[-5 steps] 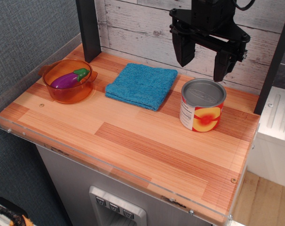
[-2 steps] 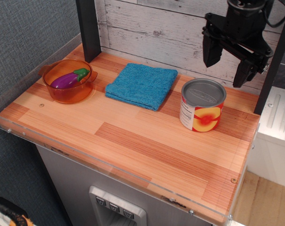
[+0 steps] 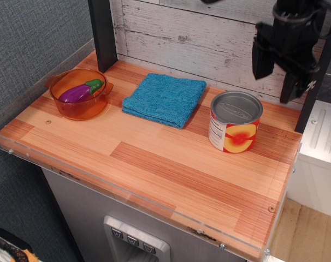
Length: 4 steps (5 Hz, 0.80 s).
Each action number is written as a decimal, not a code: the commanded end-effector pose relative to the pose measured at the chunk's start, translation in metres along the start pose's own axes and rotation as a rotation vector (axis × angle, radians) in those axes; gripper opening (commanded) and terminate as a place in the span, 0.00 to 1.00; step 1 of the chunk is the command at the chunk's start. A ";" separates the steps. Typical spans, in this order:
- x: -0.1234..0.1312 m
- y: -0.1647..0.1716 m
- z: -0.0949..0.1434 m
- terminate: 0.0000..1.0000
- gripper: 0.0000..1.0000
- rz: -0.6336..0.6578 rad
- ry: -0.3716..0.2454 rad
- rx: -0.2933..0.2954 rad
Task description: Move the can in the front centre of the table
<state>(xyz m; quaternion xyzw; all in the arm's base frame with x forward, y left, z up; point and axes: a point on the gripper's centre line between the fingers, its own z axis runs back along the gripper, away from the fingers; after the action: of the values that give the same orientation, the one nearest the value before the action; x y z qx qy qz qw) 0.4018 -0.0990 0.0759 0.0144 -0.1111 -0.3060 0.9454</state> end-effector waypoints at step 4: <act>-0.029 0.000 0.002 0.00 1.00 0.046 0.017 -0.029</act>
<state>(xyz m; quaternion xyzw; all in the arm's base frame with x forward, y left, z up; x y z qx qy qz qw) 0.3727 -0.0831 0.0414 -0.0062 -0.0591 -0.2907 0.9550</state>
